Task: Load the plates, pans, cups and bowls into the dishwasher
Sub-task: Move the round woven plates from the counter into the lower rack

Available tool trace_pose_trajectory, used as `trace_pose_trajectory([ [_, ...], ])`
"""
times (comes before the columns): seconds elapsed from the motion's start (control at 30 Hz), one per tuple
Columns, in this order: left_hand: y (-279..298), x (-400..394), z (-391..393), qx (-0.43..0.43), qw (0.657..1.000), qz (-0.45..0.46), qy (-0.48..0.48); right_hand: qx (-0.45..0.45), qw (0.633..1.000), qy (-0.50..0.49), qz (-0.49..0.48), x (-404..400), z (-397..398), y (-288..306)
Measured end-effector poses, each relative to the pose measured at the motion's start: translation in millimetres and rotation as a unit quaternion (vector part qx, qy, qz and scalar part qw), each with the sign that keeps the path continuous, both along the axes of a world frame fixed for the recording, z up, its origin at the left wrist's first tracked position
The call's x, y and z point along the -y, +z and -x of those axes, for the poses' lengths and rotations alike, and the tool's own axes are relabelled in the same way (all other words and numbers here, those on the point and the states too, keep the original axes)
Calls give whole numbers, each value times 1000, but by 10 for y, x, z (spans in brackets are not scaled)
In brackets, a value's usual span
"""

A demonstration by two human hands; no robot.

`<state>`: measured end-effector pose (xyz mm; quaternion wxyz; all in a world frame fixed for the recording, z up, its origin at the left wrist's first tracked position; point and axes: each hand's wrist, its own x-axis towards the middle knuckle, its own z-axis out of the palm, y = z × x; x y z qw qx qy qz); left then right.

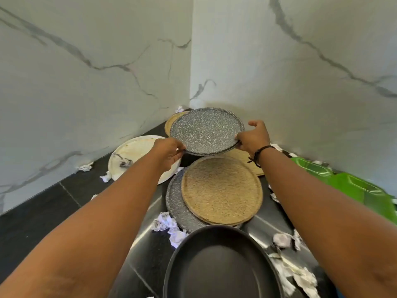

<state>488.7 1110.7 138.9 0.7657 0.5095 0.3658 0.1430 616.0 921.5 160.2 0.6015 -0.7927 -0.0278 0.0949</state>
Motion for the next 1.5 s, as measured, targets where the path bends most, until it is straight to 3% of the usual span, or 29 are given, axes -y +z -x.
trace_pose_trajectory([
  [0.13,250,385,11,31,996,22,-80,-70,988,-41,-133,622,232,298],
  [0.33,476,1134,-58,53,982,0,-179,-67,982,-116,-134,1781,669,613],
  [0.73,807,3442,58,47,931,-57,-358,-26,950,-267,-160,4311,1910,892],
  [1.07,769,5934,920,44,851,-90,-515,4,928,-359,-101,6645,3486,707],
  [1.37,527,8562,2284,51,784,-130,-605,11,835,-532,-140,8490,5652,596],
  [1.5,453,9512,2947,51,722,-109,-681,-11,779,-614,-123,9095,6576,468],
])
